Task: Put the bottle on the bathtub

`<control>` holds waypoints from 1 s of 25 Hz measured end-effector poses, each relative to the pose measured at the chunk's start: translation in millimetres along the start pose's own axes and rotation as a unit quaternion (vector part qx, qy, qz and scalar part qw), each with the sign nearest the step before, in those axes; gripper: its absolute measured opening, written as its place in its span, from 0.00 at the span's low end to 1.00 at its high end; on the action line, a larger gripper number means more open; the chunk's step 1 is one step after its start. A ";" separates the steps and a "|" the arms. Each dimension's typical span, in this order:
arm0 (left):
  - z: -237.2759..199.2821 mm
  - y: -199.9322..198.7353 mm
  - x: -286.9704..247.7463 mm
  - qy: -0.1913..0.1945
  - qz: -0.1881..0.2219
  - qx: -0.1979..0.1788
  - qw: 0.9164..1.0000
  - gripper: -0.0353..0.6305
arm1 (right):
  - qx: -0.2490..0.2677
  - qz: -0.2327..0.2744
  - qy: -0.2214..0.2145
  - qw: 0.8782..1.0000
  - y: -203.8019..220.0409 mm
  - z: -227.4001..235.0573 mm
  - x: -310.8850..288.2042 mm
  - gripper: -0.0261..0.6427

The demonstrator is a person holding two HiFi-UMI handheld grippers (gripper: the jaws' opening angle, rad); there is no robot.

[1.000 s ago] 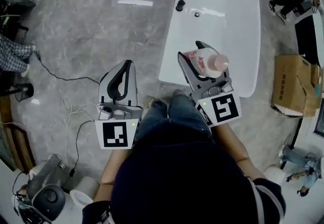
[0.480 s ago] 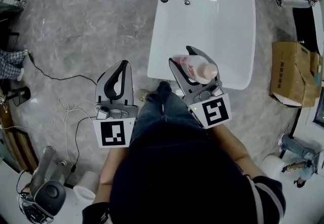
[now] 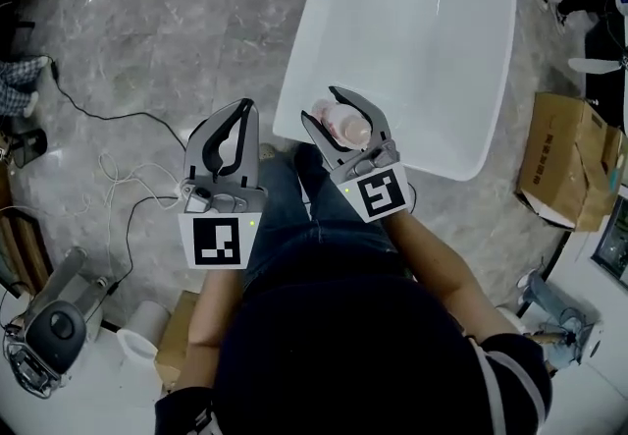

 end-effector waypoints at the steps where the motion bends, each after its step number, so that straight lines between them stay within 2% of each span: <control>1: -0.2 3.6 -1.8 -0.001 -0.001 0.000 1.000 0.09 | 0.004 -0.013 -0.006 1.000 9.5 -0.5 -6.9 0.37; 6: 0.5 24.6 -13.6 0.017 -0.019 0.013 1.000 0.09 | -0.021 -0.058 -0.018 0.998 49.0 -1.7 -36.8 0.37; 8: 0.6 35.8 -18.3 0.025 -0.031 0.006 0.999 0.09 | -0.025 -0.071 -0.020 0.997 60.1 -3.1 -45.9 0.37; 13: -4.0 64.2 -27.4 0.044 -0.055 -0.007 0.998 0.09 | -0.027 -0.092 -0.025 0.995 74.4 -9.8 -69.7 0.37; 20: -13.2 101.7 -40.4 0.063 -0.102 0.001 0.993 0.09 | -0.027 -0.124 -0.028 0.992 98.9 -15.0 -104.9 0.37; 25: -14.4 117.1 -43.5 0.076 -0.115 0.004 0.990 0.09 | -0.024 -0.150 -0.033 0.988 114.6 -18.2 -122.8 0.37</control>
Point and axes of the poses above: the fingertips, and each gripper's own axes: x backward along the fingers, z to its right, y out of its underside, the point moved 6 cm from there along x, backward along the fingers, and after that the axes turned 8 degrees about -z, right-handed, at the moved point
